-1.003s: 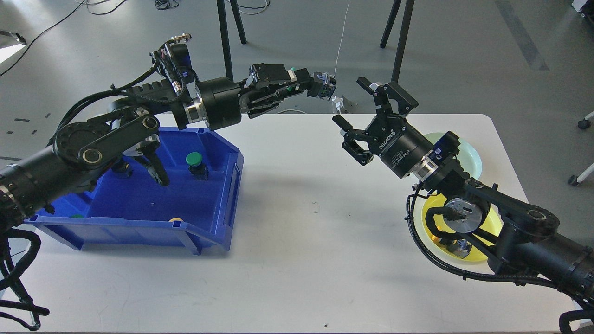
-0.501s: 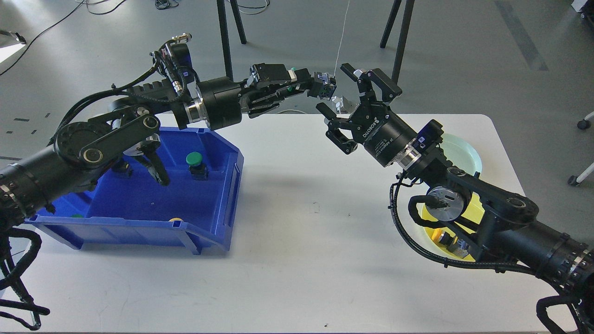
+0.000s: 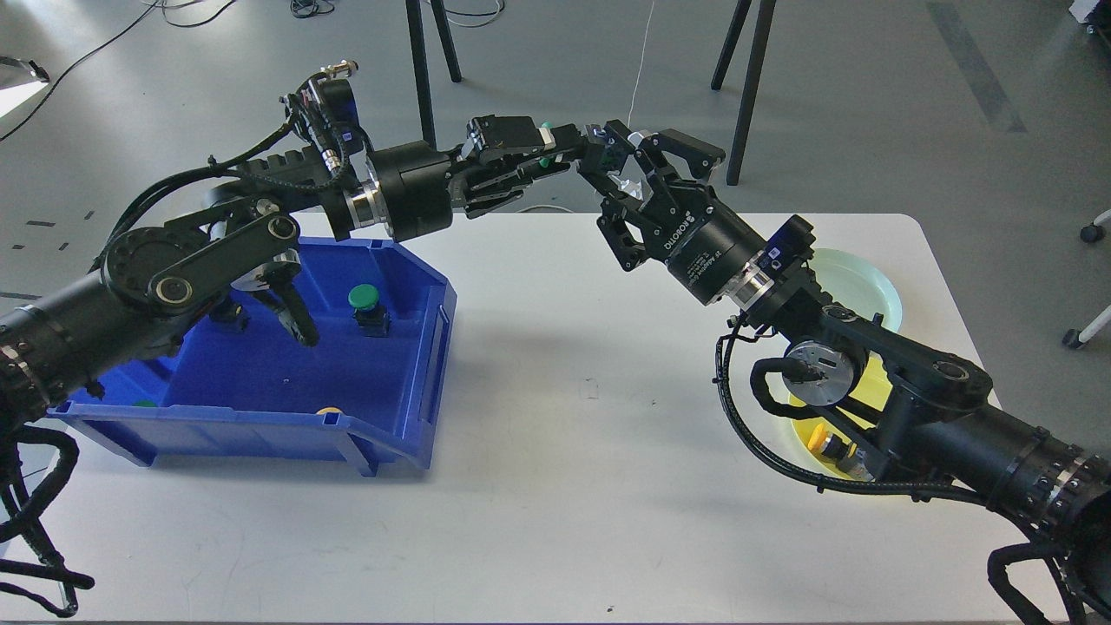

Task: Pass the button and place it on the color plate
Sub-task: 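Grasp the green button from the left gripper with the right gripper, then carry the green button with the right gripper and drop it onto the pale green plate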

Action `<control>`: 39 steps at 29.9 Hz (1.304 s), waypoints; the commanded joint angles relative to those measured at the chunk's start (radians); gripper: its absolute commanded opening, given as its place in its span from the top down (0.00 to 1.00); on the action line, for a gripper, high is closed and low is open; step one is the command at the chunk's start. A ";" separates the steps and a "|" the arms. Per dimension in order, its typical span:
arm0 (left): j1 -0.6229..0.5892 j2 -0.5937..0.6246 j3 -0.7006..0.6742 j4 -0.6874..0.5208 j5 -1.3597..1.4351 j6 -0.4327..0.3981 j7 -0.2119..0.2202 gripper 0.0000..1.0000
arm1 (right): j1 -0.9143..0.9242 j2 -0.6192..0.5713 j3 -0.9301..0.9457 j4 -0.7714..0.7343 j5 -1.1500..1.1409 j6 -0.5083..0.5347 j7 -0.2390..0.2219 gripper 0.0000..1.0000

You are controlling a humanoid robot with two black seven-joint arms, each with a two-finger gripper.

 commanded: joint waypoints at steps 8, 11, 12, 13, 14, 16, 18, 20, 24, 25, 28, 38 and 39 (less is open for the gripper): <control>0.000 0.000 0.000 0.001 0.001 -0.001 0.001 0.66 | -0.002 -0.006 -0.001 0.002 -0.001 0.000 0.000 0.86; 0.000 -0.002 -0.005 0.002 -0.003 -0.001 0.001 0.42 | -0.002 -0.010 -0.001 0.002 -0.001 0.000 0.000 0.88; 0.000 -0.003 -0.003 0.002 -0.003 -0.001 0.001 0.35 | -0.002 -0.010 -0.001 0.002 -0.001 0.000 0.000 0.88; -0.001 -0.005 -0.003 0.004 -0.005 -0.001 0.001 0.27 | -0.002 -0.012 -0.001 0.002 -0.001 0.000 0.000 0.89; -0.003 -0.006 -0.003 0.005 -0.006 -0.001 0.001 0.19 | -0.003 -0.012 -0.001 0.002 -0.001 0.000 0.000 0.90; -0.004 -0.014 -0.005 0.020 -0.006 -0.001 0.001 0.06 | -0.005 -0.012 -0.001 0.002 -0.001 0.000 0.000 0.90; -0.007 -0.029 -0.006 0.048 -0.009 -0.001 0.001 0.02 | -0.008 -0.012 0.001 0.002 -0.003 0.000 0.000 0.91; -0.013 -0.040 -0.006 0.068 -0.012 -0.001 0.001 0.01 | -0.013 -0.013 0.001 0.002 -0.012 -0.003 0.000 0.91; -0.013 -0.042 -0.008 0.077 -0.015 -0.001 0.001 0.01 | -0.029 -0.079 0.010 0.002 -0.018 -0.021 0.000 0.91; -0.013 -0.042 -0.008 0.077 -0.017 -0.001 0.001 0.01 | -0.033 -0.113 0.010 0.000 -0.024 -0.044 0.000 0.91; -0.012 -0.040 -0.008 0.077 -0.034 -0.001 0.001 0.01 | -0.048 -0.197 0.008 0.000 -0.122 -0.144 0.000 0.91; -0.010 -0.039 -0.006 0.080 -0.060 -0.001 0.001 0.01 | -0.126 -0.395 0.004 -0.091 -0.508 -0.553 0.000 0.90; -0.010 -0.039 -0.006 0.082 -0.060 -0.001 0.001 0.01 | -0.132 -0.394 0.002 -0.125 -0.548 -0.579 0.000 0.90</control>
